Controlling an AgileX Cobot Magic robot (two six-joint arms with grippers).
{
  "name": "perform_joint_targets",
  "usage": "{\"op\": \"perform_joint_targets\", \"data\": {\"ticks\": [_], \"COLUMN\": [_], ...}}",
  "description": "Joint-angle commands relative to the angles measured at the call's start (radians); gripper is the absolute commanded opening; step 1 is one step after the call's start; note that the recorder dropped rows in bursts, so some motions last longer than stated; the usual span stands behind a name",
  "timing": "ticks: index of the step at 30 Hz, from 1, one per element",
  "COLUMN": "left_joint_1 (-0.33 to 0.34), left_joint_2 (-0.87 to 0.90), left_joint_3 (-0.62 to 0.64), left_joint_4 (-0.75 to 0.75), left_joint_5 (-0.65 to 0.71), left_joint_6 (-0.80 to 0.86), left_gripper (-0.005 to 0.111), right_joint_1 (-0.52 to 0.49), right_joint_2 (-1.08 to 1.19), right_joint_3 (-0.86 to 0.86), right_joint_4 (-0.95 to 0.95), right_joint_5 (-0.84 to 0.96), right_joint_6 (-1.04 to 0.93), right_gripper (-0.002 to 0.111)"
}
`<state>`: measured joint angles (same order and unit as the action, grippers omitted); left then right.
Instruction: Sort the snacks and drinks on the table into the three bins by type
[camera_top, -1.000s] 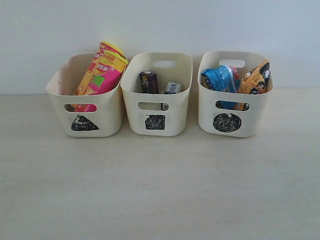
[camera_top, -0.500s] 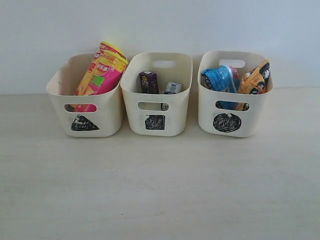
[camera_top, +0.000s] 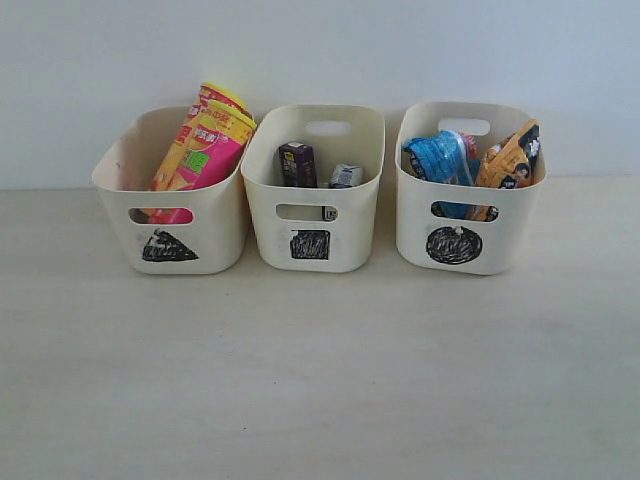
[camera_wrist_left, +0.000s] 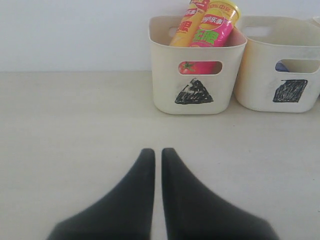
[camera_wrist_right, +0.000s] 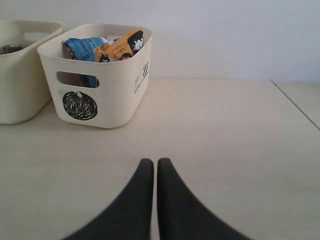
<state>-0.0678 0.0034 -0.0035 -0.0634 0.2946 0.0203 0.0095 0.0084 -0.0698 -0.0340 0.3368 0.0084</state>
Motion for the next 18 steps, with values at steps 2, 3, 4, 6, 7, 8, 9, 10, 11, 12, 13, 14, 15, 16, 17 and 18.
{"op": "perform_joint_targets", "data": {"ticks": [2, 3, 4, 6, 7, 8, 9, 10, 11, 12, 13, 14, 15, 16, 17, 18], "left_joint_1": [0.005, 0.005, 0.005, 0.005, 0.005, 0.005, 0.005, 0.005, 0.005, 0.005, 0.005, 0.005, 0.005, 0.005, 0.005, 0.005], "left_joint_2": [-0.003, -0.003, -0.003, -0.003, -0.003, -0.003, -0.003, -0.003, -0.003, -0.003, -0.003, -0.003, -0.003, -0.003, -0.003, -0.003], "left_joint_3": [0.004, 0.004, 0.004, 0.004, 0.004, 0.004, 0.004, 0.004, 0.004, 0.004, 0.004, 0.004, 0.004, 0.004, 0.004, 0.004], "left_joint_4": [0.001, 0.001, 0.001, 0.001, 0.001, 0.001, 0.001, 0.001, 0.001, 0.001, 0.001, 0.001, 0.001, 0.001, 0.001, 0.001], "left_joint_5": [0.001, 0.001, 0.001, 0.001, 0.001, 0.001, 0.001, 0.001, 0.001, 0.001, 0.001, 0.001, 0.001, 0.001, 0.001, 0.001], "left_joint_6": [-0.004, -0.004, -0.004, -0.004, -0.004, -0.004, -0.004, -0.004, -0.004, -0.004, -0.004, -0.004, -0.004, -0.004, -0.004, -0.004], "left_gripper": [0.004, 0.004, 0.004, 0.004, 0.004, 0.004, 0.004, 0.004, 0.004, 0.004, 0.004, 0.004, 0.004, 0.004, 0.004, 0.004], "right_joint_1": [0.000, 0.000, 0.000, 0.000, 0.000, 0.000, 0.000, 0.000, 0.000, 0.000, 0.000, 0.000, 0.000, 0.000, 0.000, 0.000], "right_joint_2": [-0.008, -0.008, -0.008, -0.008, -0.008, -0.008, -0.008, -0.008, -0.008, -0.008, -0.008, -0.008, -0.008, -0.008, -0.008, -0.008], "right_joint_3": [0.042, 0.053, 0.069, 0.070, 0.070, 0.070, 0.070, 0.070, 0.070, 0.070, 0.070, 0.070, 0.070, 0.070, 0.070, 0.070], "right_joint_4": [0.005, 0.005, 0.005, 0.007, 0.020, 0.034, 0.046, 0.051, 0.051, 0.051, 0.051, 0.051, 0.051, 0.051, 0.051, 0.051], "right_joint_5": [-0.004, -0.007, -0.018, -0.037, -0.029, -0.015, -0.015, -0.017, -0.017, -0.021, -0.021, -0.021, -0.021, -0.021, -0.021, -0.018], "right_joint_6": [-0.008, -0.015, -0.023, -0.044, -0.065, -0.080, -0.095, -0.100, -0.100, -0.100, -0.100, -0.100, -0.100, -0.100, -0.100, -0.096], "right_gripper": [0.000, 0.000, 0.000, 0.000, 0.000, 0.000, 0.000, 0.000, 0.000, 0.000, 0.000, 0.000, 0.000, 0.000, 0.000, 0.000]}}
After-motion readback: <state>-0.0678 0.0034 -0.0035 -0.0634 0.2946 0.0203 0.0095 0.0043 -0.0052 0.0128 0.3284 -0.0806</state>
